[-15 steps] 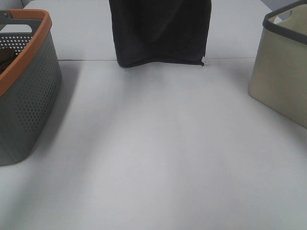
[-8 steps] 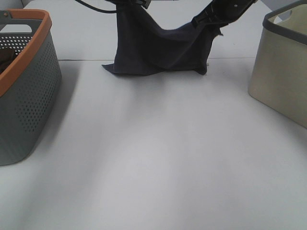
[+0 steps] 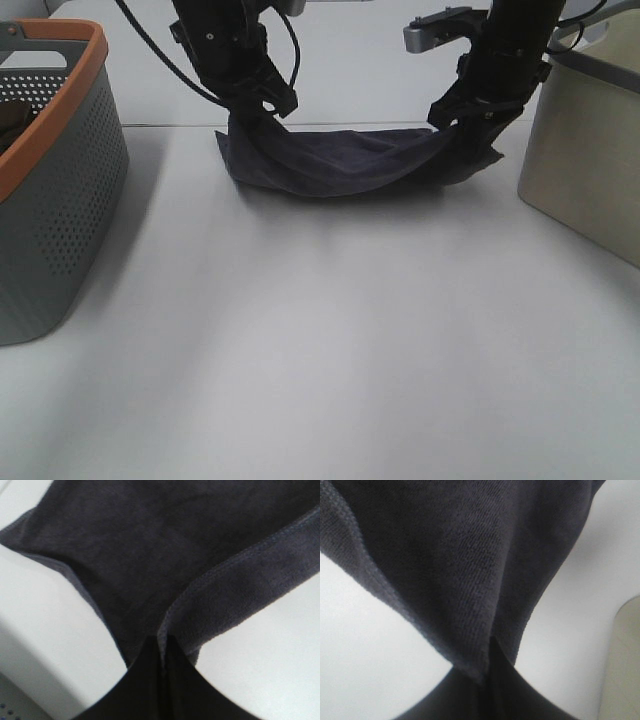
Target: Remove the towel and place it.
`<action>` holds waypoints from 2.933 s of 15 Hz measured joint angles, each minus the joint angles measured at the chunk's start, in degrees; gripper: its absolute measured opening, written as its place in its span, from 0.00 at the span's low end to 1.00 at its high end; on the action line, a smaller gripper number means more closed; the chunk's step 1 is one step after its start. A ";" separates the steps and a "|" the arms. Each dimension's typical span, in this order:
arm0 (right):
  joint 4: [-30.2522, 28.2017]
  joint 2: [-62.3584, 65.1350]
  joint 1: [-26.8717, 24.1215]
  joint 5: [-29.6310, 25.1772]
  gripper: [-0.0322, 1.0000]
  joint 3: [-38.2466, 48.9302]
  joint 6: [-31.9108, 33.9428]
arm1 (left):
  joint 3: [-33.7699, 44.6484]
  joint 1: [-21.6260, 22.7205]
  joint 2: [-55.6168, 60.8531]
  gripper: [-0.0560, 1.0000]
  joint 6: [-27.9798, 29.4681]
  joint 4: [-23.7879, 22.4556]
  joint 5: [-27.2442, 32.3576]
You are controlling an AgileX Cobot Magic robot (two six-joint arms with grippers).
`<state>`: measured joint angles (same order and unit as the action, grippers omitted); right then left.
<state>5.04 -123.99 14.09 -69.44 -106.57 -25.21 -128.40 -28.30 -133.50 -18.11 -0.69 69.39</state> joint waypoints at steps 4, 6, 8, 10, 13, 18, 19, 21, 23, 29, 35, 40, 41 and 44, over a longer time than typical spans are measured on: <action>-2.69 0.00 0.00 -0.06 0.03 5.33 -1.55 | 6.82 0.00 0.17 0.05 -2.18 3.32 0.00; -4.18 0.00 0.00 -0.06 0.03 7.79 -1.15 | 12.20 0.00 1.32 0.05 -2.52 3.44 0.00; -4.07 0.00 0.00 -0.06 0.03 10.77 -0.69 | 15.64 0.00 2.58 0.05 -2.52 3.84 0.06; -3.44 0.00 0.00 -0.06 0.03 15.24 -0.63 | 19.02 0.00 3.50 0.05 -2.81 4.30 0.06; -2.86 0.00 0.00 -0.06 0.03 18.28 -0.57 | 23.84 0.00 3.38 0.05 -4.53 6.36 -0.11; -2.58 0.00 0.00 0.00 0.03 18.56 2.23 | 28.13 -0.06 3.38 0.05 -4.70 8.82 -0.40; -2.35 0.00 0.00 0.00 0.03 18.56 2.41 | 28.30 -0.06 3.38 0.05 -4.70 9.00 -0.40; -0.69 0.00 0.00 0.00 0.03 19.08 3.04 | 29.51 -0.06 3.38 0.05 -4.70 9.05 -0.40; 0.86 0.06 0.00 0.06 0.03 23.55 3.32 | 32.72 -0.06 3.95 0.05 -4.70 9.74 -0.46; 1.26 0.06 0.00 0.11 0.03 24.81 6.13 | 33.86 -0.23 4.76 0.05 -4.87 10.08 -0.46; 2.98 0.06 0.00 0.11 0.48 24.81 12.78 | 33.92 -0.23 4.76 0.46 -0.34 9.11 -0.11; 1.66 2.12 0.00 0.06 0.63 24.87 21.37 | 33.92 -0.23 5.84 0.72 4.18 6.30 0.00; 1.15 5.04 0.00 0.00 0.65 24.87 22.98 | 33.92 -0.23 6.70 0.72 4.35 6.19 0.00; 1.66 11.12 0.00 0.00 0.66 24.92 24.69 | 31.68 -0.23 9.17 0.72 5.21 6.13 0.06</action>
<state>6.70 -112.87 14.09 -69.44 -81.65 -0.52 -96.72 -28.53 -124.33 -12.89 5.44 69.44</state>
